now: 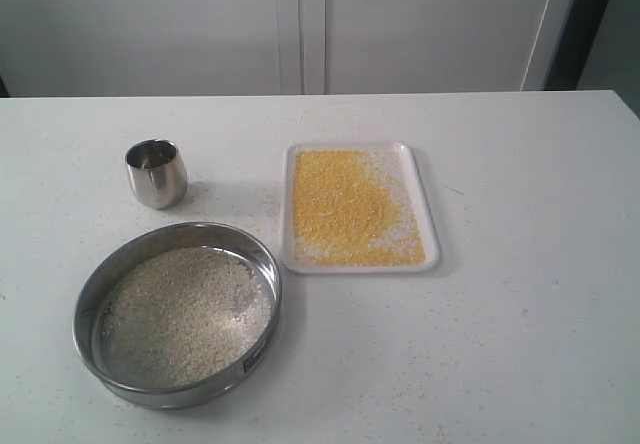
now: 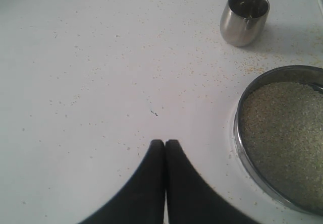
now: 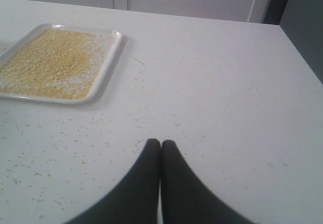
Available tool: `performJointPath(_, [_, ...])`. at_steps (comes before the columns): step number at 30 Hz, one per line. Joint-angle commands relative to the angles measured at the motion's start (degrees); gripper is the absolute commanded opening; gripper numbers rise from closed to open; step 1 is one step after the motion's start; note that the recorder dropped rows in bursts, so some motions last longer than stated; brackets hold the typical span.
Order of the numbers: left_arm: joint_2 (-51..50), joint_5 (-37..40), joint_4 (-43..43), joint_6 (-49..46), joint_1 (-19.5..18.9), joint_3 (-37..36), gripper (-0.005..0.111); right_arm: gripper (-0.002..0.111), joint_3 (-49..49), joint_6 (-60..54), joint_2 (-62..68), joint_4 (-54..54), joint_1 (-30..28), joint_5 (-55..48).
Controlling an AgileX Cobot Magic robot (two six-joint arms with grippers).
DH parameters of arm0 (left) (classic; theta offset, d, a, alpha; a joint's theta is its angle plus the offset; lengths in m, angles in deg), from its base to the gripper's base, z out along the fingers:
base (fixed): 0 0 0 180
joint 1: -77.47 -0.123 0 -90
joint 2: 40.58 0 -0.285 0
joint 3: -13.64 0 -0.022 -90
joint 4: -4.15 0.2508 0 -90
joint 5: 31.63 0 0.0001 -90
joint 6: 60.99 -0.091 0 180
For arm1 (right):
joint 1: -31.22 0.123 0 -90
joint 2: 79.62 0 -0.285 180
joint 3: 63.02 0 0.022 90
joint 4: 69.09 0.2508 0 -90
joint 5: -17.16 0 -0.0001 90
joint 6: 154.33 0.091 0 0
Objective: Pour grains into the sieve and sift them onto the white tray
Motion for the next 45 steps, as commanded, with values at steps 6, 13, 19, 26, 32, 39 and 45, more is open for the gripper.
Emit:
performJointPath(6, [0.3,0.3,-0.2,-0.2,0.0,-0.2,0.0,0.0,-0.3,-0.6,-0.3,0.1,-0.6,0.9])
performJointPath(13, [0.3,0.3,-0.2,-0.2,0.0,-0.2,0.0,0.0,-0.3,-0.6,-0.3,0.1,-0.6,0.9])
performJointPath(19, [0.7,0.3,-0.2,0.3,0.0,-0.6,0.0,0.0,-0.3,-0.6,-0.3,0.1,-0.6,0.9])
performJointPath(26, [8.8,-3.5,-0.2,0.3,0.0,-11.1,0.0,0.0,-0.3,-0.6,-0.3,0.1,-0.6,0.9])
performJointPath(32, [17.3,-7.6,-0.2,0.3,0.0,-19.7,0.0,0.0,-0.3,-0.6,-0.3,0.1,-0.6,0.9])
performJointPath(39, [23.9,-13.8,-0.2,0.3,0.0,-26.8,0.0,0.0,-0.3,-0.6,-0.3,0.1,-0.6,0.9])
performJointPath(45, [28.7,-16.8,-0.2,0.3,0.0,-32.3,0.0,0.0,-0.3,-0.6,-0.3,0.1,-0.6,0.9])
